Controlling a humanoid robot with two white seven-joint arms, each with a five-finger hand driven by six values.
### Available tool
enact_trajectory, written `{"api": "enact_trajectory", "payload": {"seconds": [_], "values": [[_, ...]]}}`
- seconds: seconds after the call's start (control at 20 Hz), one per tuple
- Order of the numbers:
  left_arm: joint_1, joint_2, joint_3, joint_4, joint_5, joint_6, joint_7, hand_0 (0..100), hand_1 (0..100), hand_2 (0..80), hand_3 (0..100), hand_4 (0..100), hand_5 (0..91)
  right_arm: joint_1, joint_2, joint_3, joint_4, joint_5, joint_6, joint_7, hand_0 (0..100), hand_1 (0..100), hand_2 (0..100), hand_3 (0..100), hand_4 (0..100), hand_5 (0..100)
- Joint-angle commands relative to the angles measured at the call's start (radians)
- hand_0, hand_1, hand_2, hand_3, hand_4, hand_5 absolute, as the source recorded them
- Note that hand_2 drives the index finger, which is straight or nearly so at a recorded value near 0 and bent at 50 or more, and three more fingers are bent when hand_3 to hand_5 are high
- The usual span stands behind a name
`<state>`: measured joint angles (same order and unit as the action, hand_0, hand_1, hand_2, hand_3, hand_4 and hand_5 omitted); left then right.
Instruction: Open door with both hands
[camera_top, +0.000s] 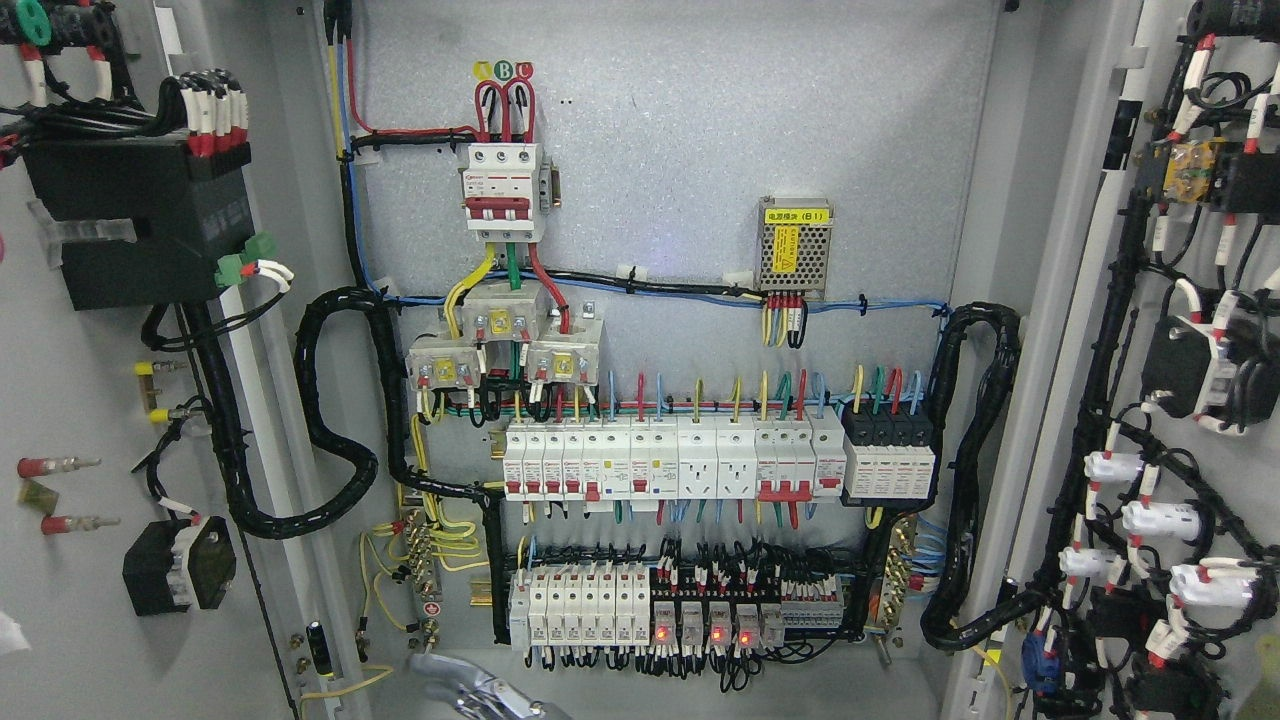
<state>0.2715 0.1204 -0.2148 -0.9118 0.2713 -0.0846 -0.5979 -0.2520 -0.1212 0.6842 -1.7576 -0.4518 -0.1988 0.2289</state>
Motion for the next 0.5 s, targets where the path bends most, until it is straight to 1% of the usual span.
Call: {"api": "enact_trajectory", "payload": {"seconds": [0.0,0.1,0.15,0.25,0.3,0.35,0.45], "values": [[0.074,0.045,0.015,-0.708,0.002,-0.001,-0.014,30,0,2.7,3,4,0.0,0.235,-0.185,-0.159,-0.1,0.062,-0.134,-0.008,22,0,0,0,0,0],[0.089,0.065,0.011,-0.795,0.006,-0.001,-0.016,30,0,2.7,3,4,0.0,0.301,-0.209,-0.182,-0.099,0.073,-0.194,-0.01,22,0,0,0,0,0],[0.094,0.067,0.009,-0.821,0.008,-0.001,-0.017,30,0,2.7,3,4,0.0,0.321,-0.213,-0.19,-0.097,0.077,-0.214,-0.01,22,0,0,0,0,0],[0.097,0.083,0.009,-0.867,0.012,-0.001,-0.026,30,0,2.7,3,4,0.0,0.353,-0.212,-0.218,-0.089,0.081,-0.243,-0.01,22,0,0,0,0,0],[0.097,0.091,0.009,-0.889,0.014,-0.001,-0.033,30,0,2.7,3,4,0.0,0.368,-0.212,-0.236,-0.076,0.081,-0.246,-0.01,22,0,0,0,0,0],[0.095,0.094,0.009,-0.919,0.031,-0.003,-0.039,30,0,2.7,3,4,0.0,0.381,-0.212,-0.251,-0.065,0.081,-0.251,-0.01,22,0,0,0,0,0],[0.091,0.111,0.009,-0.984,0.103,-0.003,-0.04,30,0,2.7,3,4,0.0,0.407,-0.212,-0.279,-0.057,0.081,-0.286,-0.016,22,0,0,0,0,0]]}}
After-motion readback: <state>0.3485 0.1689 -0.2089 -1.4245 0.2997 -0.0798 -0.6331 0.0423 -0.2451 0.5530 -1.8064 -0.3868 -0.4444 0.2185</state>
